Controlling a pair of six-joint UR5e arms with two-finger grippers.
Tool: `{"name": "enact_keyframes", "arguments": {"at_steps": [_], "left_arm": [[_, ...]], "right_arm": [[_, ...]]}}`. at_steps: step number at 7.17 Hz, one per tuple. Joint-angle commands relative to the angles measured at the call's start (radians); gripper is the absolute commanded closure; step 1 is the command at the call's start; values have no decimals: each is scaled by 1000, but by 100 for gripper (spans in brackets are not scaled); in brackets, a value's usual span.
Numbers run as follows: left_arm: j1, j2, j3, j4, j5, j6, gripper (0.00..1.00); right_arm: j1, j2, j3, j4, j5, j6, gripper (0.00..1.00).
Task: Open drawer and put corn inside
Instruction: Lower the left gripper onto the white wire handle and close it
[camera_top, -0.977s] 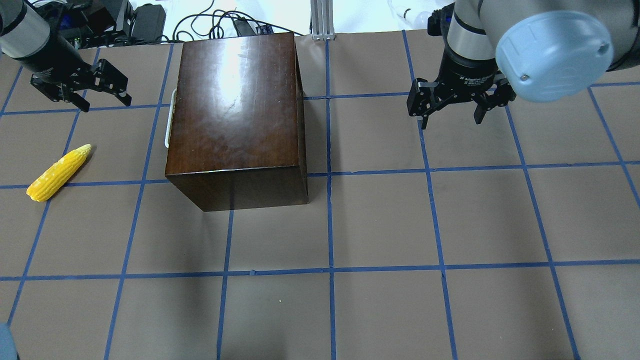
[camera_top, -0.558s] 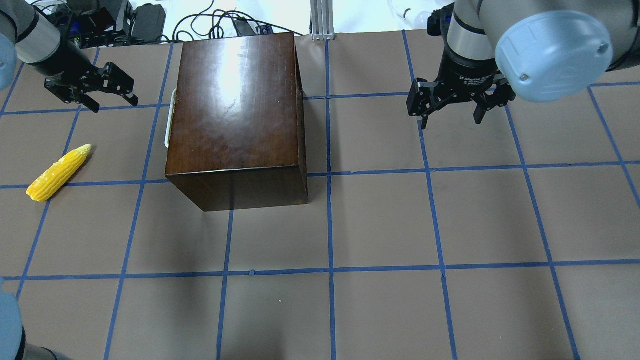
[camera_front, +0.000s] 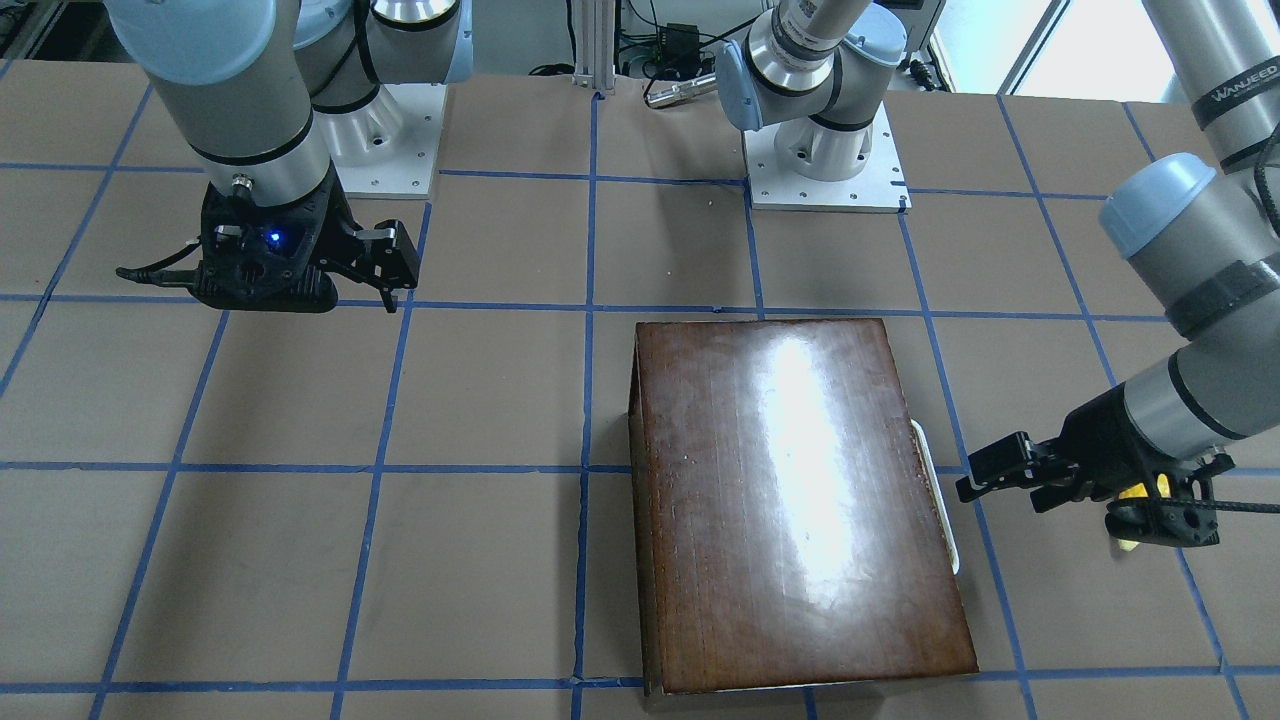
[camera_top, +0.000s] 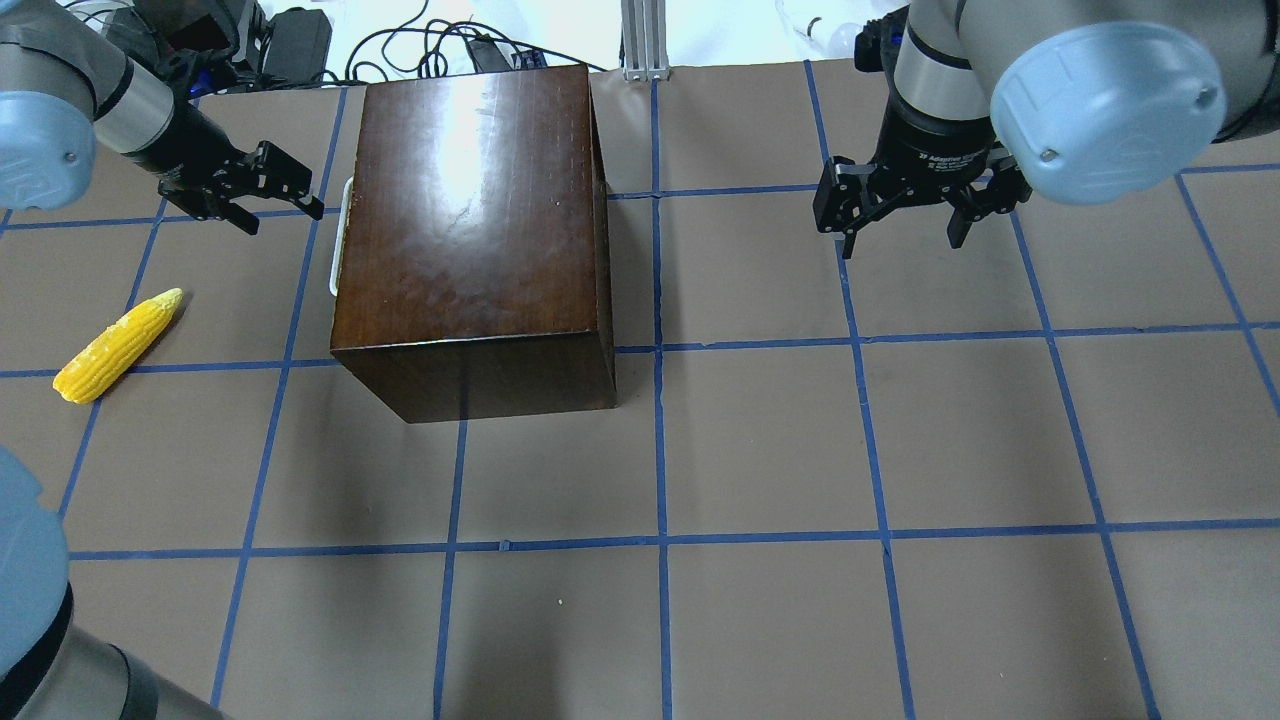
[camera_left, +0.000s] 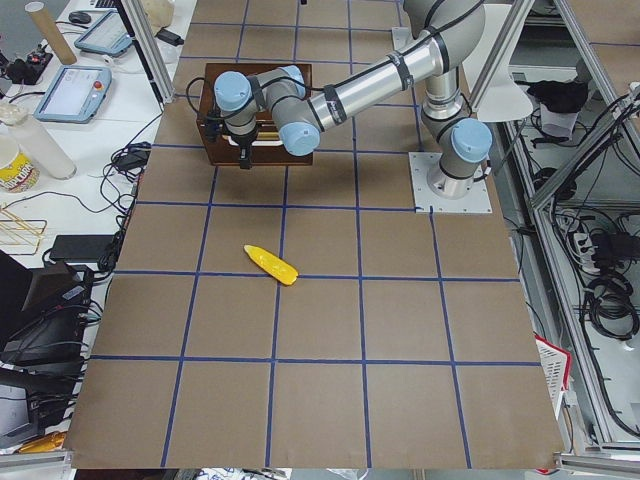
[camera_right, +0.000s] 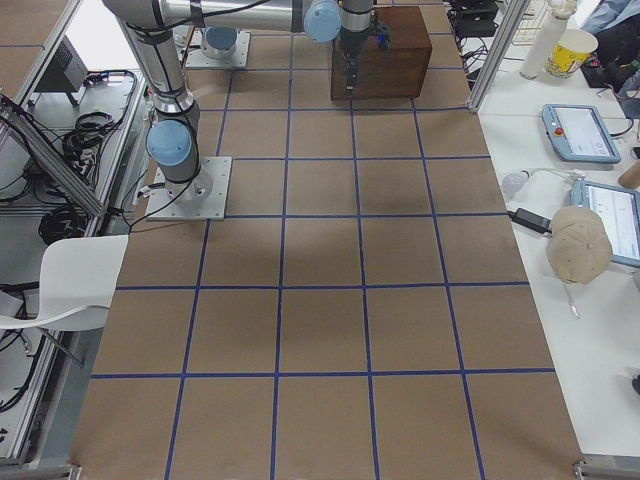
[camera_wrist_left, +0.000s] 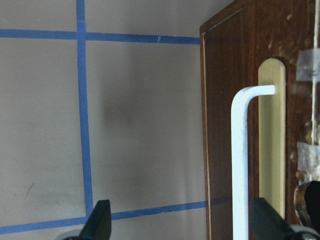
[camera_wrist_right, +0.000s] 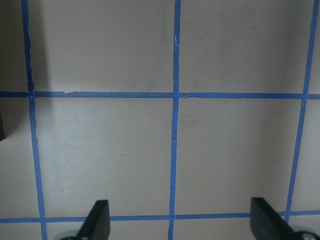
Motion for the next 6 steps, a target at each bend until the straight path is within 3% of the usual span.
{"name": "enact_keyframes", "arguments": {"at_steps": [1,6], "left_arm": [[0,-6,-14,-5,-35,13,0],[-2,-25,-34,-2,-39,27,0]], "right_arm": [[0,-1,0,0,0,0,0],[0,0,0,0,0,0,0]]}}
